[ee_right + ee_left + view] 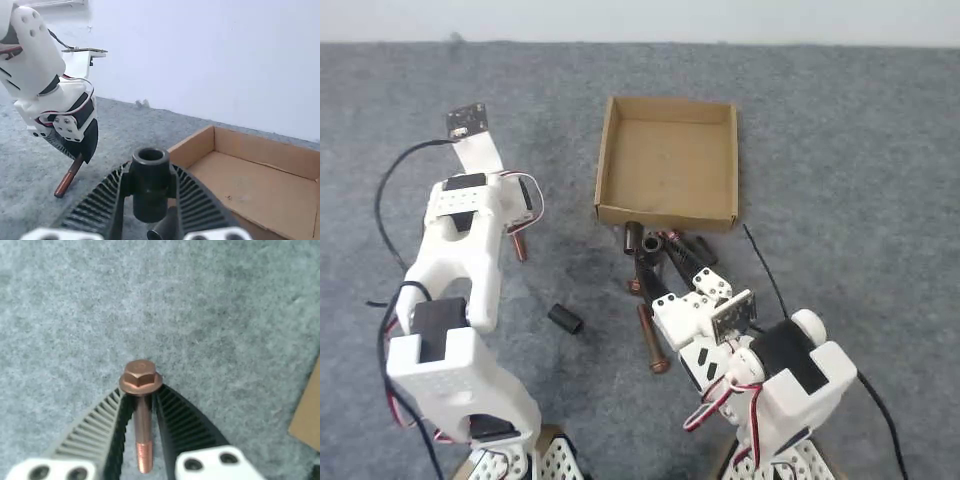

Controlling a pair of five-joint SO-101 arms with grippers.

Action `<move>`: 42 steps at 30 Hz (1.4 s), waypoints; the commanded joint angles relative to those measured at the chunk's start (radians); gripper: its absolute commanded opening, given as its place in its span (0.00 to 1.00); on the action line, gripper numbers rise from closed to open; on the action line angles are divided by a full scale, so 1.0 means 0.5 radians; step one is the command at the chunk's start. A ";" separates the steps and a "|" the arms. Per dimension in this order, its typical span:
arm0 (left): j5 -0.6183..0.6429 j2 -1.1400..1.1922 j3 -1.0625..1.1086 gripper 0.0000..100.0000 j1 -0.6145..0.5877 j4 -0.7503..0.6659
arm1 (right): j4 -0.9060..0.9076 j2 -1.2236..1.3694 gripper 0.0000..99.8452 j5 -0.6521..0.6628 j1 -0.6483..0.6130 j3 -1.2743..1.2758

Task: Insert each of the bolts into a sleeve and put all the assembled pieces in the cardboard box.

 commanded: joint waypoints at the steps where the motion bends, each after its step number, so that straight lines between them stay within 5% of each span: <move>1: -0.015 -0.037 -0.060 0.01 0.015 -0.058 | -0.035 -0.002 0.01 0.040 -0.014 0.046; 42: -0.009 -1.421 0.198 0.02 1.062 -0.187 | 0.029 0.002 0.01 0.040 -0.014 0.043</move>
